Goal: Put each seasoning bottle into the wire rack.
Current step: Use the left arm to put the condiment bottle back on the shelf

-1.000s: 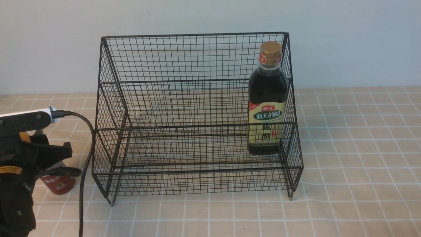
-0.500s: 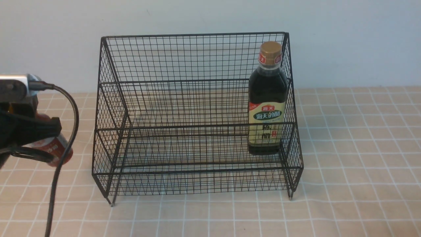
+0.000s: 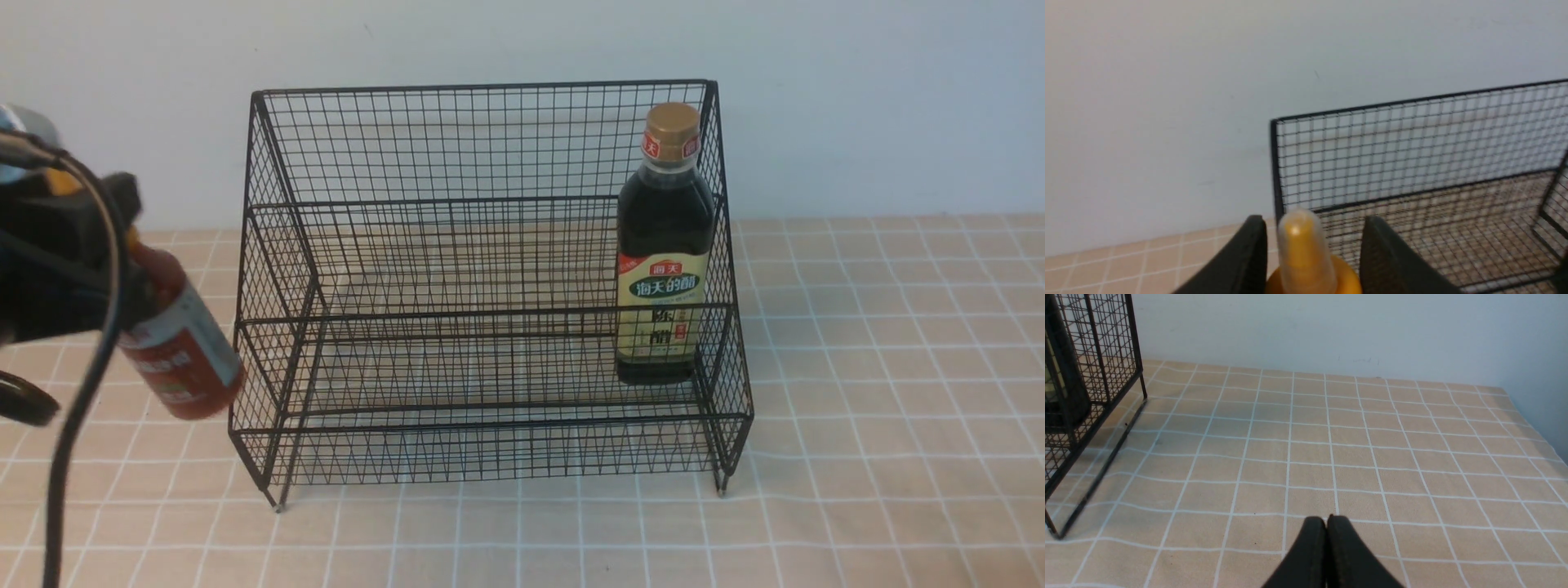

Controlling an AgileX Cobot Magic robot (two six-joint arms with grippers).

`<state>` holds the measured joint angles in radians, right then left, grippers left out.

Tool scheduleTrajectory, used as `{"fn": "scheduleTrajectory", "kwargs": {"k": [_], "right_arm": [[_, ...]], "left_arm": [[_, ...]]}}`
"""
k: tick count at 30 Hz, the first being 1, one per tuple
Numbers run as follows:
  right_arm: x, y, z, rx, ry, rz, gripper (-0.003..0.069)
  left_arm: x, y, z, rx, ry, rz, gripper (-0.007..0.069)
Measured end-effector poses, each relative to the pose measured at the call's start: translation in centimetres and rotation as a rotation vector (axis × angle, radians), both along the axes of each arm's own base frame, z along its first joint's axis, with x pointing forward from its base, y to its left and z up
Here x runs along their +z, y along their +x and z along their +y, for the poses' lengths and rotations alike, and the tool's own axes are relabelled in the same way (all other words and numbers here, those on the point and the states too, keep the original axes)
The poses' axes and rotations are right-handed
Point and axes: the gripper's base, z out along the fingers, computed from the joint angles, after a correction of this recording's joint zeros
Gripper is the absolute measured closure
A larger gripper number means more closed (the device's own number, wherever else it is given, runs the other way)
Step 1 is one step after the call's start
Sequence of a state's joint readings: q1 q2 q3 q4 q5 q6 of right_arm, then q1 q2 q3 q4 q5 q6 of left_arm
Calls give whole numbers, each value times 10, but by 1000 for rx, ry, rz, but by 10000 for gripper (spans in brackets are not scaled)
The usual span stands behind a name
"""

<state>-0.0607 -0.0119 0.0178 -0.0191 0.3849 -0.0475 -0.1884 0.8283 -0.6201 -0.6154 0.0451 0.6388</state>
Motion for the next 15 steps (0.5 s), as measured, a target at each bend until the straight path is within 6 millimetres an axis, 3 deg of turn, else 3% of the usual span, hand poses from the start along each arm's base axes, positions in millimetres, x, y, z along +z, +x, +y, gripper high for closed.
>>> {"fn": "scheduleTrajectory", "kwargs": {"k": [8,15], "right_arm": [[0,0,0,0,0,0,673],[0,0,0,0,0,0,673]], "left_arm": [[-8,13,-36,-118,4,-28,358],[-34,41,-55,-98,42,15,358]]}}
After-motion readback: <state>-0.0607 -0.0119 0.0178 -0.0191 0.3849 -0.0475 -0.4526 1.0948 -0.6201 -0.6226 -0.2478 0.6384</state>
